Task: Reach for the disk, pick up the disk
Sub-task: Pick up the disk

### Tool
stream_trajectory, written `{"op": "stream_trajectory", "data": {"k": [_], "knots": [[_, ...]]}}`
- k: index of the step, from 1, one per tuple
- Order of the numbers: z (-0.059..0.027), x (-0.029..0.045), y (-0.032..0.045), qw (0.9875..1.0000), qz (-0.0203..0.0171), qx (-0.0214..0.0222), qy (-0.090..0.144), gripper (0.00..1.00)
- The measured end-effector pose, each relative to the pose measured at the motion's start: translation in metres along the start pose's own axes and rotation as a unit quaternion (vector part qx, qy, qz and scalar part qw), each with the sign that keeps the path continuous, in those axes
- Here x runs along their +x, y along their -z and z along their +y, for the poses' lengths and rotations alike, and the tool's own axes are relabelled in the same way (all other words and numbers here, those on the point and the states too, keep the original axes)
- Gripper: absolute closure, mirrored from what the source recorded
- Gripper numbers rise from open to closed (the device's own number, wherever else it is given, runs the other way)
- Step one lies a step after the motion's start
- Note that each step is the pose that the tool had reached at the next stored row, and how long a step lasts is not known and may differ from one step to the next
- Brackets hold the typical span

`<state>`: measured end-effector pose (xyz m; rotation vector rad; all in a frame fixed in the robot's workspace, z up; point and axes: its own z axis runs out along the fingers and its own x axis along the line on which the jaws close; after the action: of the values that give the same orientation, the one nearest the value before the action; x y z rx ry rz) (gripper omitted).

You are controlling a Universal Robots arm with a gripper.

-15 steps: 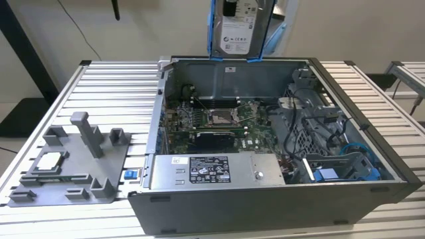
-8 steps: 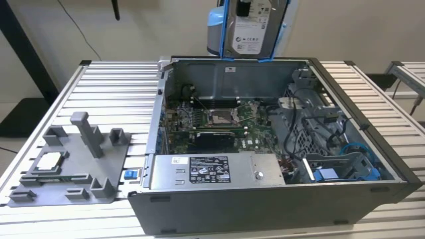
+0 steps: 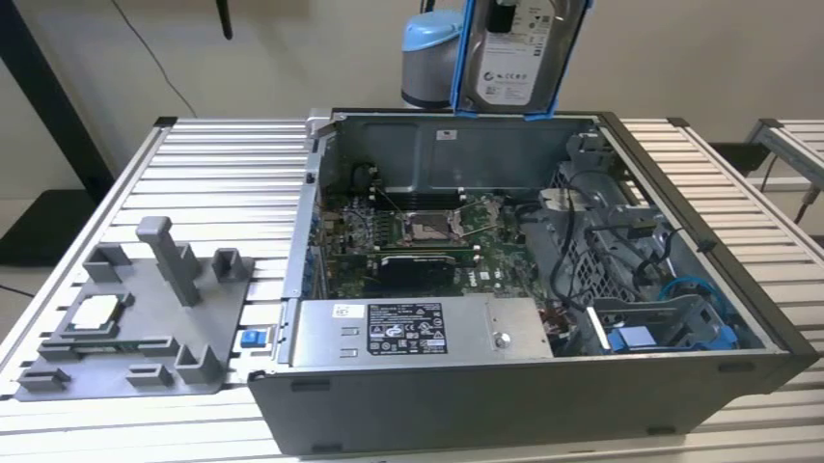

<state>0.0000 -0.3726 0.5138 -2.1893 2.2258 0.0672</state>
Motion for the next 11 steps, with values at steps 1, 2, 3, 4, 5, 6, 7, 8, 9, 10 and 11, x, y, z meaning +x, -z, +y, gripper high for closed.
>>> {"op": "stream_trajectory", "data": {"k": [1, 2, 3, 4, 5, 6, 7, 8, 9, 10, 11], "knots": [[-0.0029, 0.0, 0.0, 1.0, 0.0, 0.0, 0.0, 1.0], [-0.0055, -0.0001, -0.0001, 1.0, 0.0, 0.0, 0.0, 1.0], [-0.0082, -0.0002, -0.0002, 1.0, 0.0, 0.0, 0.0, 1.0], [-0.0106, -0.0002, -0.0003, 1.0, 0.0, 0.0, 0.0, 1.0], [-0.0128, -0.0002, -0.0005, 1.0, 0.0, 0.0001, 0.0, 1.0], [-0.0152, -0.0002, -0.0006, 1.0, 0.0, 0.0002, 0.0, 1.0], [-0.0172, -0.0003, -0.0008, 1.0, 0.0, 0.0002, 0.0, 1.0], [-0.0194, -0.0003, -0.001, 1.0, 0.0, 0.0004, 0.0, 1.0], [-0.0214, -0.0003, -0.0012, 1.0, 0.0, 0.0005, 0.0, 1.0], [-0.0234, -0.0003, -0.0014, 1.0, 0.0, 0.0007, 0.0, 1.0], [-0.0256, -0.0003, -0.0016, 1.0, 0.0, 0.0009, 0.0, 1.0]]}}
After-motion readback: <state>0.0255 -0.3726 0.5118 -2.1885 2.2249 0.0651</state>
